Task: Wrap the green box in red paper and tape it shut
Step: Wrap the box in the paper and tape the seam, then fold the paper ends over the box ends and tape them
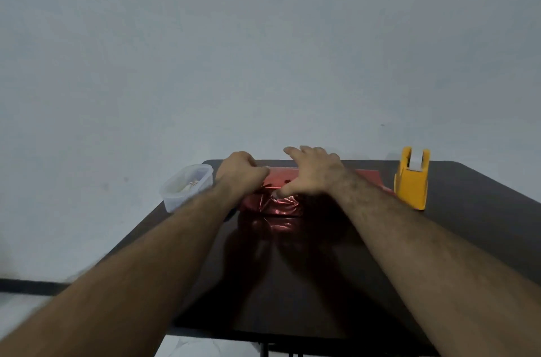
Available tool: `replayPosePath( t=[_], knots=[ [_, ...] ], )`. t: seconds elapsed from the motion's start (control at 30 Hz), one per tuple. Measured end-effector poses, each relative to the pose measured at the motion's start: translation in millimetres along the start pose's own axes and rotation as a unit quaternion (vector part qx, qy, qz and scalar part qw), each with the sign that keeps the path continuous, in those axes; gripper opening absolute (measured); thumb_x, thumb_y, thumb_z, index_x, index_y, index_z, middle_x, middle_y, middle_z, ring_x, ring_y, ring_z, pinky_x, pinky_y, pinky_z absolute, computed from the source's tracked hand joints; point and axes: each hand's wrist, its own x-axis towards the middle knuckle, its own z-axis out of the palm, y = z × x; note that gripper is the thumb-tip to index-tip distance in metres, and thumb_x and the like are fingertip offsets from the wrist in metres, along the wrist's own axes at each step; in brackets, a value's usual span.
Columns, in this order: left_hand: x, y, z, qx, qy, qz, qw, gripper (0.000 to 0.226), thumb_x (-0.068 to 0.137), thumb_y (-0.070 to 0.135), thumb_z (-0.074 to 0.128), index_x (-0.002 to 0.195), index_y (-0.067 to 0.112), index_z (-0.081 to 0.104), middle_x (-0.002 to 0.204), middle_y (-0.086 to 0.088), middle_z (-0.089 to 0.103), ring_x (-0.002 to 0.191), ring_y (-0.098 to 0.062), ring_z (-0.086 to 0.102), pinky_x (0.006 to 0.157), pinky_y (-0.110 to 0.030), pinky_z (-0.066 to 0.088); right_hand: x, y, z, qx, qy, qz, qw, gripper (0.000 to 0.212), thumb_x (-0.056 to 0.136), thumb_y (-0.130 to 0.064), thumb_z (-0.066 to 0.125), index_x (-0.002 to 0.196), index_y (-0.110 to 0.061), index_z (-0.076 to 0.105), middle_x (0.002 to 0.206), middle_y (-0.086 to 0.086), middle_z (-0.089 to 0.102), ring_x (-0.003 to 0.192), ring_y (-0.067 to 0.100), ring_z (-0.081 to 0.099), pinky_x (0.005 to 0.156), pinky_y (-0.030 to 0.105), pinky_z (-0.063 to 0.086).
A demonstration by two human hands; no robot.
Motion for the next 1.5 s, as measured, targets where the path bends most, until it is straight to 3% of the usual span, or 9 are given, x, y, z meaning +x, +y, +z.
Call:
replayPosePath(
  t=[0.17, 0.3, 0.4, 0.5, 0.6, 0.83, 1.0, 1.1, 1.5],
  knots=[
    [-14.8, -24.3, 22.7, 0.003, 0.068, 0.134, 0.989, 0.033, 0.095, 0.044, 0.066, 0.122, 0.025, 0.069, 0.110, 0.011, 0.075, 0.105, -0.016, 0.069, 0.102, -0.044, 0.054, 18.0, 10.5, -11.1, -0.015, -0.147, 0.060, 0.987, 0.107, 0.037, -0.072, 0.079, 0.132, -0.037, 0.047, 0.125, -0.002, 0.065, 0.109, 0.026, 0.062, 0.096, 0.047, 0.055],
    [-36.0, -32.3, 33.5, 0.024, 0.221, 0.277, 0.935, 0.032, 0.096, 0.040, 0.063, 0.124, 0.025, 0.066, 0.111, 0.011, 0.069, 0.108, -0.019, 0.060, 0.095, -0.040, 0.033, 21.1, 10.4, -6.3, 0.012, -0.092, 0.084, 0.992, 0.119, 0.035, -0.079, 0.082, 0.137, -0.029, 0.048, 0.132, 0.001, 0.050, 0.121, 0.028, 0.050, 0.097, 0.050, 0.054],
    [-34.8, -18.0, 33.6, -0.108, 0.247, 0.214, 0.939, 0.055, 0.089, 0.055, 0.071, 0.133, 0.023, 0.058, 0.119, 0.007, 0.059, 0.109, -0.015, 0.055, 0.091, -0.038, 0.041, 22.0, 7.2, -12.9, 0.083, 0.048, 0.163, 0.982, 0.129, 0.041, -0.085, 0.081, 0.147, -0.024, 0.042, 0.143, 0.006, 0.044, 0.132, 0.031, 0.045, 0.102, 0.053, 0.049],
    [-16.4, 11.4, 26.5, -0.326, 0.064, 0.061, 0.941, 0.095, 0.075, 0.078, 0.071, 0.148, 0.022, 0.047, 0.134, 0.005, 0.059, 0.116, -0.009, 0.060, 0.096, -0.032, 0.052, 24.1, -1.2, -22.0, 0.261, 0.165, 0.240, 0.920, 0.134, 0.044, -0.087, 0.082, 0.150, -0.018, 0.037, 0.145, 0.007, 0.042, 0.137, 0.032, 0.043, 0.097, 0.052, 0.050],
    [-0.7, 27.2, 26.8, -0.419, -0.146, 0.040, 0.895, 0.077, 0.084, 0.060, 0.082, 0.139, 0.012, 0.057, 0.131, -0.007, 0.073, 0.111, -0.018, 0.075, 0.086, -0.029, 0.060, 27.5, -10.1, -23.9, 0.358, 0.230, 0.278, 0.861, 0.135, 0.039, -0.088, 0.084, 0.144, -0.017, 0.039, 0.139, 0.006, 0.045, 0.133, 0.031, 0.046, 0.096, 0.050, 0.054],
    [5.9, 14.4, 42.7, -0.487, -0.096, 0.113, 0.861, 0.052, 0.076, -0.002, 0.091, 0.123, 0.006, 0.070, 0.108, -0.014, 0.080, 0.100, -0.035, 0.078, 0.087, -0.043, 0.065, 25.1, 12.2, -0.4, 0.426, 0.297, 0.165, 0.839, 0.123, 0.036, -0.105, 0.070, 0.131, -0.029, 0.054, 0.121, -0.006, 0.062, 0.112, 0.020, 0.066, 0.092, 0.045, 0.062],
    [26.7, 4.8, 39.7, -0.554, -0.104, 0.135, 0.815, 0.063, 0.070, -0.007, 0.082, 0.130, 0.004, 0.066, 0.121, -0.021, 0.074, 0.114, -0.040, 0.071, 0.104, -0.048, 0.057, 17.4, 32.3, 11.6, 0.513, 0.294, 0.042, 0.806, 0.075, 0.073, -0.083, 0.074, 0.132, -0.039, 0.057, 0.125, -0.017, 0.067, 0.107, 0.001, 0.068, 0.090, 0.032, 0.061],
    [30.8, 0.8, 37.7, -0.597, -0.151, 0.144, 0.775, 0.062, 0.073, -0.011, 0.070, 0.133, 0.000, 0.062, 0.120, -0.017, 0.072, 0.110, -0.031, 0.070, 0.101, -0.040, 0.056, 14.2, 42.1, 21.9, 0.565, 0.248, 0.002, 0.787, 0.077, 0.072, -0.068, 0.085, 0.137, -0.040, 0.056, 0.128, -0.016, 0.068, 0.113, 0.005, 0.069, 0.089, 0.030, 0.060],
    [23.9, -18.8, 50.7, -0.478, -0.225, 0.111, 0.842, 0.061, 0.071, -0.002, 0.063, 0.131, 0.003, 0.064, 0.109, -0.020, 0.069, 0.104, -0.033, 0.063, 0.095, -0.038, 0.054, 4.4, 59.8, 65.8, 0.625, 0.150, 0.022, 0.766, 0.081, 0.059, -0.045, 0.102, 0.128, -0.031, 0.061, 0.119, -0.002, 0.074, 0.107, 0.011, 0.074, 0.079, 0.024, 0.061]
  ],
)
